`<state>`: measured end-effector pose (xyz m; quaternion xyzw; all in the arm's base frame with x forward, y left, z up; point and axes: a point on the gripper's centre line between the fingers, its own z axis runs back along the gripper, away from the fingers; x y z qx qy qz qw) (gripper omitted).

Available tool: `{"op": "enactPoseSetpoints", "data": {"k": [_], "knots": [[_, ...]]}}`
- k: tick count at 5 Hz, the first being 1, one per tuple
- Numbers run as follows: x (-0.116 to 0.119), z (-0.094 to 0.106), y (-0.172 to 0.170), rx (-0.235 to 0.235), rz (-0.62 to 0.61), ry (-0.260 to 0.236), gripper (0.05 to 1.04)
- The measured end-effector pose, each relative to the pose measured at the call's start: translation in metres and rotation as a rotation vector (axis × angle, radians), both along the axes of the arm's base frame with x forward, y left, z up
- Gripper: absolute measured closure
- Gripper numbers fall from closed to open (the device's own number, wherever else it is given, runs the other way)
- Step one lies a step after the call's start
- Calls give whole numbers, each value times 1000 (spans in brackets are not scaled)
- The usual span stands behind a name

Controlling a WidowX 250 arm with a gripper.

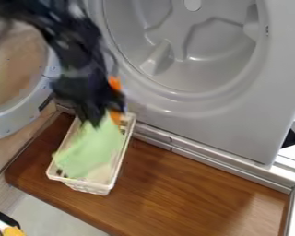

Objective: Take the green towel from the white basket to the washing machine

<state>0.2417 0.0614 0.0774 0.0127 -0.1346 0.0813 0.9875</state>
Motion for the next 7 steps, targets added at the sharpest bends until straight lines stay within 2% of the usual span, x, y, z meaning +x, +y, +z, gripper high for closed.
{"op": "enactPoseSetpoints", "data": {"k": [1, 2, 3, 4, 5, 6, 7], "knots": [[-9, 34, 2, -25, -3, -64, 1017], [-7, 36, 1, -38, 0, -37, 1017], [-5, 26, 4, -25, 11, 4, 1017], [-1, 18, 3, -45, 30, 44, 989], [0, 11, 4, -64, 37, 58, 817], [0, 12, 7, -54, 45, 55, 531], [-1, 5, 9, -49, 50, 76, 217]]}}
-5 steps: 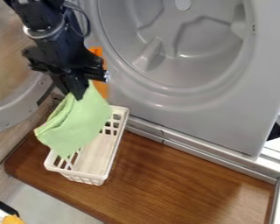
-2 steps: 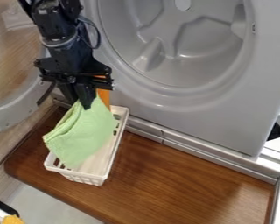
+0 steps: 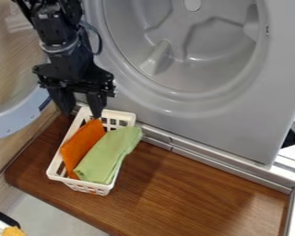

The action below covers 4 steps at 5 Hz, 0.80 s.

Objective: Take the green towel from the white basket to the washing machine

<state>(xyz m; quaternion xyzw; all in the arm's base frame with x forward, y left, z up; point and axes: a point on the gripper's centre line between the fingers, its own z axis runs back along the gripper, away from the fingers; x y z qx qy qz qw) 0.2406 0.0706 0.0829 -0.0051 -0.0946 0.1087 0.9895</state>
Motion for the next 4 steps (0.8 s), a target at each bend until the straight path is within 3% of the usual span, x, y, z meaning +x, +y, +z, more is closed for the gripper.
{"op": "enactPoseSetpoints", "data": {"k": [1, 4], "knots": [[-3, -4, 0, 4, 1, 8, 72], [2, -63, -24, 13, -11, 67, 82]]}}
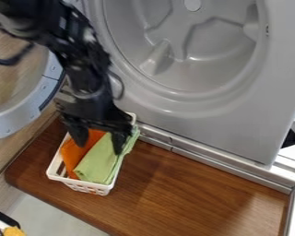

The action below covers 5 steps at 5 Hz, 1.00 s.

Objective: Take the green towel from the white basket to the washing machine

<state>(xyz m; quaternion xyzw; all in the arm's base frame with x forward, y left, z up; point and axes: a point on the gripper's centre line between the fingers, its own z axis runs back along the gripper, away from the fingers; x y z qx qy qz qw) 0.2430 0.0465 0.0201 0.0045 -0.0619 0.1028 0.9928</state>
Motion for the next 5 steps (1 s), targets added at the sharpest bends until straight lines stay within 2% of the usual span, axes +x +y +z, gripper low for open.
{"op": "enactPoseSetpoints", "data": {"k": [1, 2, 3, 5], "knots": [[9, -9, -13, 15, -3, -23, 82], [14, -20, -16, 27, 0, 0, 82], [20, -23, -14, 32, 15, 4, 144], [22, -28, -14, 30, 7, 30, 746]]}}
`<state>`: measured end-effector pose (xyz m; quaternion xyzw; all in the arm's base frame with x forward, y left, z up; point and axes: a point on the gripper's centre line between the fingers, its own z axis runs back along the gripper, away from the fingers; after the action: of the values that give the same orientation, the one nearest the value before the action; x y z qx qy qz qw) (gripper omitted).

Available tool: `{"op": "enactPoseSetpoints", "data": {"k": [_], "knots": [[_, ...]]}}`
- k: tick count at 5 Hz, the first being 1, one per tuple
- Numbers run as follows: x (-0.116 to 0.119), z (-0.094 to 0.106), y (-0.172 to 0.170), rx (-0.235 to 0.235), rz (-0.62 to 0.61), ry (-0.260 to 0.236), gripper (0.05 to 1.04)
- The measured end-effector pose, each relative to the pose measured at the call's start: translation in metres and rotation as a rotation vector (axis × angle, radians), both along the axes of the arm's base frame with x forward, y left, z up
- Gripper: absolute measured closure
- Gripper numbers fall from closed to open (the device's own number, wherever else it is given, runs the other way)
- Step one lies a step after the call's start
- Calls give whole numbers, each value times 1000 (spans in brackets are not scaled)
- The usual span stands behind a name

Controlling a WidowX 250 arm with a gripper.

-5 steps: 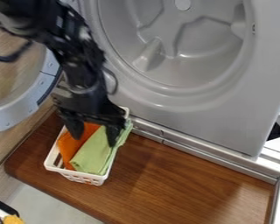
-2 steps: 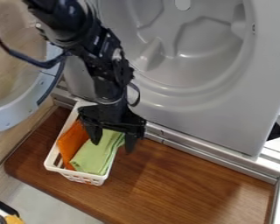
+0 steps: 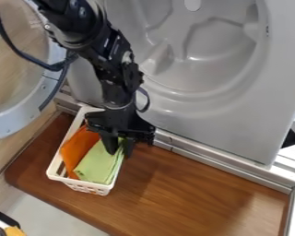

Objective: Take the green towel from the white basket to the washing machine

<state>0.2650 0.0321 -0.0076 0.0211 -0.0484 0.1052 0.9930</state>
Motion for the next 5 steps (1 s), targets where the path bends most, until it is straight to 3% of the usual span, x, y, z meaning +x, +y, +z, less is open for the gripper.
{"op": "enactPoseSetpoints", "data": {"k": [1, 2, 3, 4, 5], "knots": [[0, 1, -1, -13, -4, 12, 950], [0, 13, -2, -16, -13, -8, 1025], [-3, 49, 2, 22, -28, -66, 1030], [2, 99, 1, 43, -82, -247, 1030], [40, 147, -17, -51, -237, -375, 1030]]}}
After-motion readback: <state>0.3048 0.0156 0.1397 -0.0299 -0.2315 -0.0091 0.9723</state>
